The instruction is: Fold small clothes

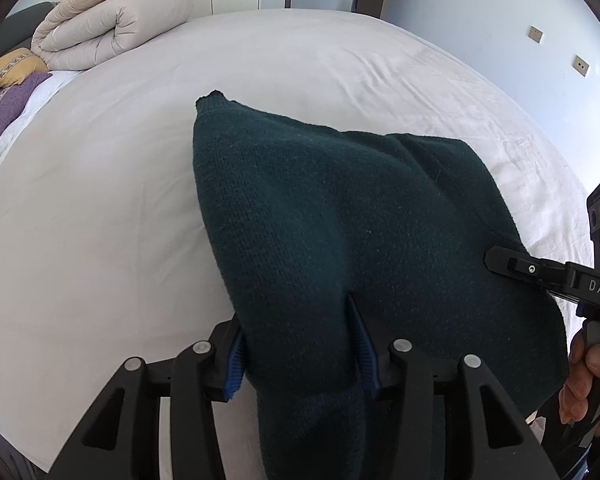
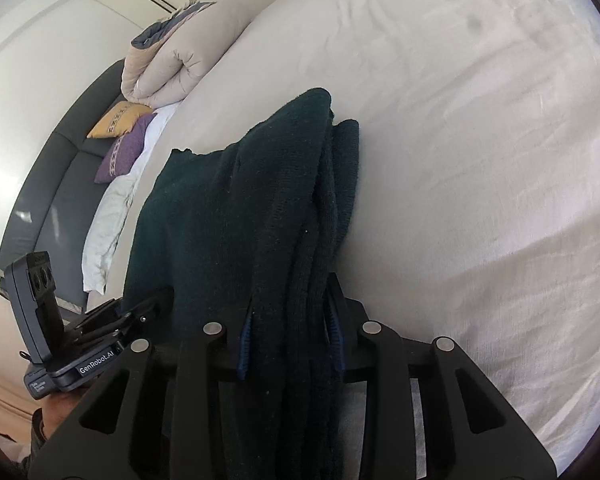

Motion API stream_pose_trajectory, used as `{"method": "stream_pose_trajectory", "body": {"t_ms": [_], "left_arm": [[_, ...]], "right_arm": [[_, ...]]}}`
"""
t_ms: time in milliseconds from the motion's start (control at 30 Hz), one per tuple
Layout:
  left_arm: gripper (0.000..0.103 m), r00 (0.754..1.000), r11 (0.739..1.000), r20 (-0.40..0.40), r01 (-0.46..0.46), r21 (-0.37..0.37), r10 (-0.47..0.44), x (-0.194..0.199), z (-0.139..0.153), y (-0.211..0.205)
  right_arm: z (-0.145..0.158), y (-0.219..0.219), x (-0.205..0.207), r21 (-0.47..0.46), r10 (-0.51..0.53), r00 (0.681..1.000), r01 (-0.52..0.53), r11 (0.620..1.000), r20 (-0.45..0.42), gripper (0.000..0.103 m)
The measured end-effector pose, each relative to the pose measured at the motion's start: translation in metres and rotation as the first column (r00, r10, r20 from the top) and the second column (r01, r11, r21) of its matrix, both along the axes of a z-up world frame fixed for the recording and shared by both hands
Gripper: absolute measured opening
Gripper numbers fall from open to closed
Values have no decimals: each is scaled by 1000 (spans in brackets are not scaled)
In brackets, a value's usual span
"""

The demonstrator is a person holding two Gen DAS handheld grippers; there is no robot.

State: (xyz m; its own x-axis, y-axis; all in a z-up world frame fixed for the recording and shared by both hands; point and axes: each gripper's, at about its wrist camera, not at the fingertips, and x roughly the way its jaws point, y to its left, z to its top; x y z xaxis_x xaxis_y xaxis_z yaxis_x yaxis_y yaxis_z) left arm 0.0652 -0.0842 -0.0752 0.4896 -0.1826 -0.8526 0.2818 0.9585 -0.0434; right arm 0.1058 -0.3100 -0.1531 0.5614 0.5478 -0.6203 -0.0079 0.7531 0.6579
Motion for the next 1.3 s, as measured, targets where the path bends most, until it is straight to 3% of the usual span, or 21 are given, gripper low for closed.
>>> {"method": "stream_pose_trajectory", "body": {"t_ms": [233, 367, 467, 567, 633, 667, 700, 800, 1000, 1100, 1200, 1300], "left_arm": [[64, 999, 998, -3, -43, -53, 43, -9, -6, 7], [66, 999, 996, -9, -54, -68, 53, -6, -8, 9], [67, 998, 996, -5, -59, -63, 58, -2, -8, 7], [67, 998, 996, -4, -64, -66, 63, -3, -9, 7], [67, 998, 996, -4, -62, -67, 62, -5, -9, 7], [68, 998, 996, -5, -61, -69, 61, 7, -8, 7], [68, 998, 995, -6, -63, -75, 63, 8, -8, 8], [69, 997, 991, -16, -76, -110, 75, 11, -9, 14], [69, 996, 986, -1, -90, -143, 91, 3, -5, 21], [69, 991, 983, 58, -111, -149, 121, -8, 7, 31], [69, 984, 980, 113, -121, -160, 140, -16, 20, 40], [69, 979, 975, 145, -112, -190, 141, -18, 32, 42]], "right_arm": [[12, -4, -11, 1, -63, 997, 63, 998, -49, 48], [35, -29, -45, 11, -77, 997, 77, 997, -30, 49], [46, -19, -68, -47, -26, 1000, 25, 999, -11, 49], [44, -1, -80, -125, 18, 999, -24, 992, -49, 49], [36, 11, -84, -180, 45, 997, -56, 982, -65, 43], [33, 16, -82, -212, 44, 997, -57, 976, -67, 33], [32, 18, -82, -235, 40, 997, -54, 970, -66, 31], [28, 11, -83, -215, 37, 997, -50, 975, -63, 19], [0, -7, -80, -73, 27, 998, -31, 997, -58, 18], [-4, -18, -79, -28, 35, 997, -37, 999, -68, 18], [7, -34, -78, -44, -10, 996, 6, 999, -92, 25], [39, -40, -76, -96, -45, 998, 42, 994, -32, 25]]}}
